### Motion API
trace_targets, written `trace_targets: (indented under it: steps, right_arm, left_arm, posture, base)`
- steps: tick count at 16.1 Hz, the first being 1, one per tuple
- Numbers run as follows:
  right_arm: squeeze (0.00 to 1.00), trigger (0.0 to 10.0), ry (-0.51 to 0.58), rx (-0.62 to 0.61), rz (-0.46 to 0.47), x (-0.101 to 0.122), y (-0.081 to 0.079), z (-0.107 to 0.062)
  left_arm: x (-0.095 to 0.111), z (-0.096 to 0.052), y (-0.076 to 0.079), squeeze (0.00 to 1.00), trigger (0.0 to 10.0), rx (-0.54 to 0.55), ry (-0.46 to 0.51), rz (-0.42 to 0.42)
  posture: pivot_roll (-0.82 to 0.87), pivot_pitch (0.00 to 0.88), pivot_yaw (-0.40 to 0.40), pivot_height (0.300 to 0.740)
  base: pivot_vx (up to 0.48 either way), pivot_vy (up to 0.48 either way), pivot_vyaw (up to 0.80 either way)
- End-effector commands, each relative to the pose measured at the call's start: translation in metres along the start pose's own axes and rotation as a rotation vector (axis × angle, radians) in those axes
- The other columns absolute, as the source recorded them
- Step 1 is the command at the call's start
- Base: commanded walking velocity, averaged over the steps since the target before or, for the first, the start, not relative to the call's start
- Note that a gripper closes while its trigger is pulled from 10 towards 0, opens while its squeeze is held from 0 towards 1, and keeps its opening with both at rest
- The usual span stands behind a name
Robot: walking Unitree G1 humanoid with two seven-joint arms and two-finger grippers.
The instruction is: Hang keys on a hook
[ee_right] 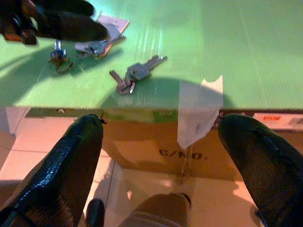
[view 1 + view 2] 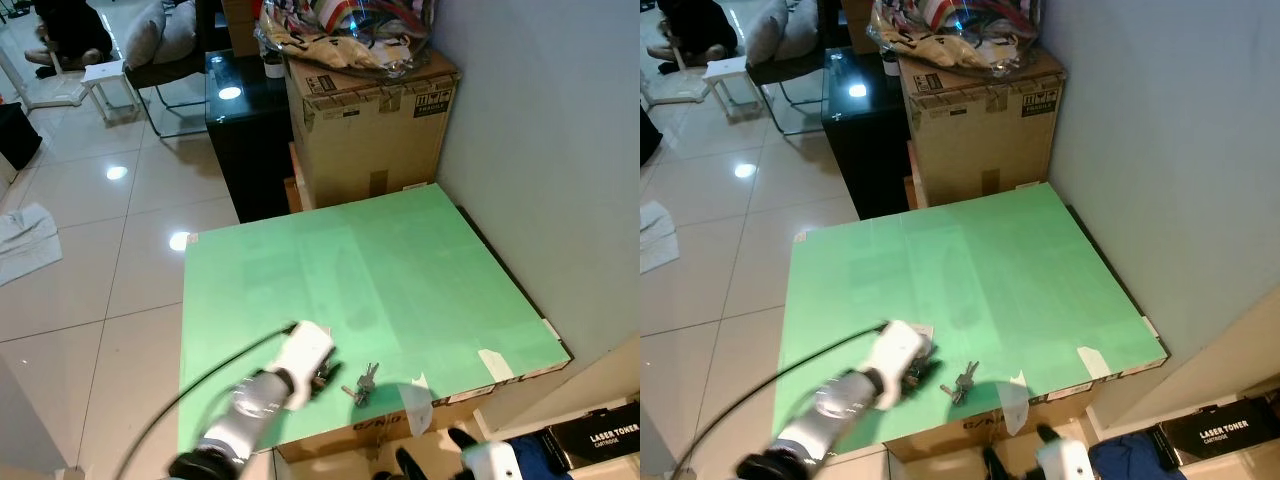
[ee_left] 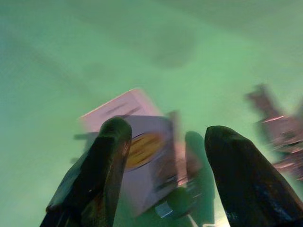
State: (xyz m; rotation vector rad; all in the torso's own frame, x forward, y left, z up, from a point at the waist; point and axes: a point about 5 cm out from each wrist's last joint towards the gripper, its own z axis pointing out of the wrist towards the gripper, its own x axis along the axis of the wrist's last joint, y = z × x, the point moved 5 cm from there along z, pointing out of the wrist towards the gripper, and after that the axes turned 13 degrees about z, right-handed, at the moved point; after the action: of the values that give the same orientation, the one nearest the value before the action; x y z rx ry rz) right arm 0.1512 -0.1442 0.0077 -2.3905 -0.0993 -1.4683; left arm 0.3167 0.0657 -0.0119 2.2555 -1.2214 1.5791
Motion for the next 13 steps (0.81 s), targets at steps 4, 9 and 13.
trace_targets:
  steps: [4,9,13]
  right_arm:
    - [1.0,10.0,-0.021,-0.008,-0.01,-0.017,0.019,-0.009]
    - [1.0,10.0,-0.067,-0.026,-0.006,-0.046,0.037,-0.009]
    - [1.0,10.0,-0.099,-0.033,0.0,-0.065,0.045,0.001]
  left_arm:
    - [-0.017,-0.012,-0.002,0.0,10.0,0.011,-0.019,-0.003]
    - [-0.011,-0.021,0.003,0.0,10.0,-0.014,0.04,-0.006]
    - [-0.006,-0.023,0.018,0.0,10.0,-0.046,0.075,0.007]
  posture:
    - [-0.26,0.147,0.1,0.736]
    - [-0.26,0.144,0.096,0.736]
    - [-0.26,0.144,0.094,0.736]
  base:
    - [0.0,0.0,0.0]
    - [0.0,0.0,0.0]
    - [0.0,0.0,0.0]
